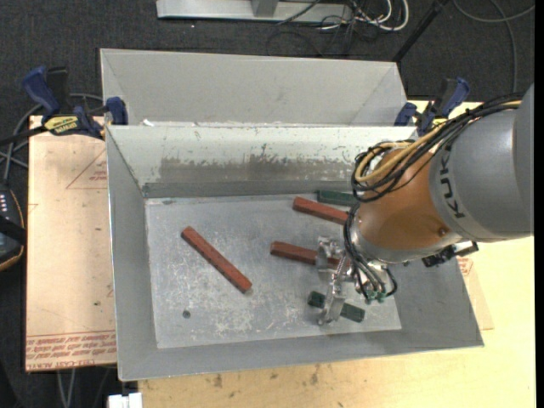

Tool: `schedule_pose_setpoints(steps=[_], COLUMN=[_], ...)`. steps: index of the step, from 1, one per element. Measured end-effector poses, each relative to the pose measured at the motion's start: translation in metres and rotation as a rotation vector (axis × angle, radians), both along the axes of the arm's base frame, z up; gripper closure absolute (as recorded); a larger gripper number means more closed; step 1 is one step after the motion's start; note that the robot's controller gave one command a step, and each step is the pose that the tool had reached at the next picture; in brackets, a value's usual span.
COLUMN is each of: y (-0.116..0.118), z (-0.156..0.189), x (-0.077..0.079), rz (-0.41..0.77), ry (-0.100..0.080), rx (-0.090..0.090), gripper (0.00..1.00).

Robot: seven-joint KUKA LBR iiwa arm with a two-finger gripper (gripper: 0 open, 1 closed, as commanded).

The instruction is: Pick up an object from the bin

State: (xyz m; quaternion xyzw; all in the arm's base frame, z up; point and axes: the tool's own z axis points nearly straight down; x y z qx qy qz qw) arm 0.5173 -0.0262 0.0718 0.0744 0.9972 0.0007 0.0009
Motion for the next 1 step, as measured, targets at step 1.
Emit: schedule_pose_setpoints(steps=[1], y=[0.0003], z=[0.0002], x=[0.0005], rz=[-0.002], ry=[0.0], rx=[0.0], gripper=[0.0])
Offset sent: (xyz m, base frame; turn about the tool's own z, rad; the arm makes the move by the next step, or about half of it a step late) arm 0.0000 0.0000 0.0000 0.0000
